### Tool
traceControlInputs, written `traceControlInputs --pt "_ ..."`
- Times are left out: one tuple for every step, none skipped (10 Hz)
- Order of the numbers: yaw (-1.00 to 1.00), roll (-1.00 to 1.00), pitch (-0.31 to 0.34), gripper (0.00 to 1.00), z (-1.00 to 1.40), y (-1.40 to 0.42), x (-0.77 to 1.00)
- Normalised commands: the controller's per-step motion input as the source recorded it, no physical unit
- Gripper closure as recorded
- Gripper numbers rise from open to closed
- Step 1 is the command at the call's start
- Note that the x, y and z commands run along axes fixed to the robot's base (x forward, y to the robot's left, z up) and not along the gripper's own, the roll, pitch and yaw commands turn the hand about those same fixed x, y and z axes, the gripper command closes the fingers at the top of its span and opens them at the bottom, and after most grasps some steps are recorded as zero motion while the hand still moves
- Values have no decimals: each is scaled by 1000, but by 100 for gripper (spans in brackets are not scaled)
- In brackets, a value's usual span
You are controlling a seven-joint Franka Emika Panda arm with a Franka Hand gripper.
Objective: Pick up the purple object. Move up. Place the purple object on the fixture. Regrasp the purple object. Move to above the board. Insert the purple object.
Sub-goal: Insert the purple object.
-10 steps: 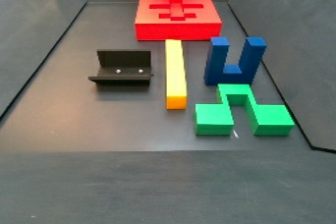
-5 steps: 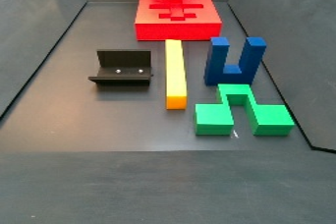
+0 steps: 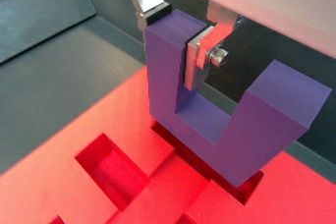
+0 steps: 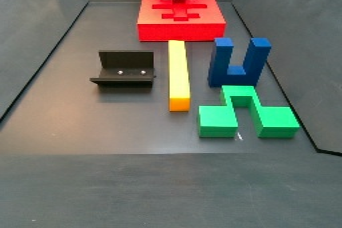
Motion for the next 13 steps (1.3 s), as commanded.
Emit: traceControlInputs --pt "-103 -1 0 100 -86 46 -177" --pt "-94 0 0 100 -63 20 -143" --pt "-71 -30 0 100 0 0 -77" --pt "-43 -59 0 100 -6 34 -69" --pt "0 -54 0 100 -46 91 -34" --pt "0 -26 -7 100 -103 151 0" --pt "14 -27 -1 100 -77 151 14" --pt "0 -56 0 100 -37 74 0" --pt "0 -69 0 100 -60 51 0" --pt "0 -56 0 100 -109 23 0" --pt "0 -57 0 100 -126 0 0" --pt "20 -59 0 100 -63 -46 0" --pt "80 -37 0 100 -66 -43 31"
